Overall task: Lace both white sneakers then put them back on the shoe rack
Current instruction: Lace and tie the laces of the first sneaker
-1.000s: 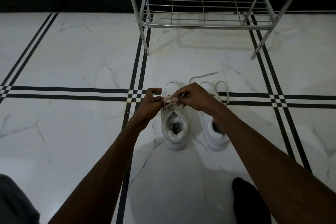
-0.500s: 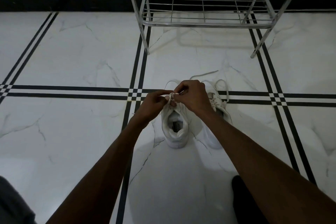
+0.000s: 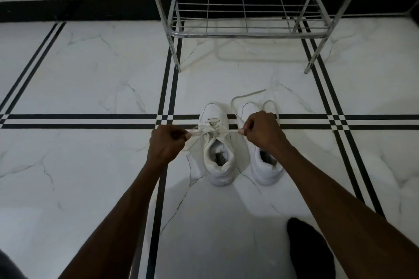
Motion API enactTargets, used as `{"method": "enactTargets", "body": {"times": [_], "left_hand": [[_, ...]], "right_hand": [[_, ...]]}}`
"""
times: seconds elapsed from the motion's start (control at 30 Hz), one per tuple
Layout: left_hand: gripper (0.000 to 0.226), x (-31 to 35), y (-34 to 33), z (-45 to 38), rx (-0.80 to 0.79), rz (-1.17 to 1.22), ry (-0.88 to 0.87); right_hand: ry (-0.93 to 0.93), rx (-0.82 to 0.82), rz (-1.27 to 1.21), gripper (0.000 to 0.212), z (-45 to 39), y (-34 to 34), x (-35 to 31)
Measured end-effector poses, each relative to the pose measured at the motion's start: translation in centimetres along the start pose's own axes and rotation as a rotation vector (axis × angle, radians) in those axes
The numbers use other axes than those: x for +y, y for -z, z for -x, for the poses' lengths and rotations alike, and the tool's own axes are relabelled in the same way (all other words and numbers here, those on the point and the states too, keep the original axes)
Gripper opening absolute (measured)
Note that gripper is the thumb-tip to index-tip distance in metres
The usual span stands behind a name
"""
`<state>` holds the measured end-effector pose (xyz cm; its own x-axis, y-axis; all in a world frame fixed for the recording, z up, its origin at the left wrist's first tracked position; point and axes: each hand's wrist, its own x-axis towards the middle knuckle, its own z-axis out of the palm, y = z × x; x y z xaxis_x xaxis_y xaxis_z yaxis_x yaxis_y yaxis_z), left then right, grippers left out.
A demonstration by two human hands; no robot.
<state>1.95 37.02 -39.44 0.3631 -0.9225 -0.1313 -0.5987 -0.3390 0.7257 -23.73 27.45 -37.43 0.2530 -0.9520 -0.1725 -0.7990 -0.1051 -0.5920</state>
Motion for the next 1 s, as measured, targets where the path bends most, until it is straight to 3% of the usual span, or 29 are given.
{"method": "enactTargets", "body": {"times": [0.2, 0.33, 0.53, 0.7, 0.83, 1.0], "left_hand": [[0.015, 0.6, -0.2, 1.0, 0.031, 0.284, -0.007], [0.011, 0.3, -0.8, 1.5, 0.055, 0.401, 0.012], [0.007, -1.4, -0.7, 1.6, 0.061, 0.097, -0.105], [0.020, -1.3, -0.9, 1.4, 0.107, -0.083, -0.171], [0.031, -1.3, -1.0, 1.1, 0.136, -0.255, -0.320], [0.028, -1.6, -1.2, 0.8, 0.133, -0.261, -0.326]], "right_hand": [[0.012, 0.042, -0.196, 0.013, -0.3, 0.3, -0.7], [0.124, -0.006, -0.103, 0.008, -0.2, 0.5, -0.6], [0.190, 0.007, 0.018, 0.003, -0.6, 0.5, -0.2], [0.202, -0.058, 0.077, 0.002, -1.0, 0.3, -0.3], [0.239, -0.088, 0.160, 0.006, -1.1, 0.2, -0.5], [0.234, -0.074, 0.170, 0.005, -0.8, 0.0, -0.2]]}}
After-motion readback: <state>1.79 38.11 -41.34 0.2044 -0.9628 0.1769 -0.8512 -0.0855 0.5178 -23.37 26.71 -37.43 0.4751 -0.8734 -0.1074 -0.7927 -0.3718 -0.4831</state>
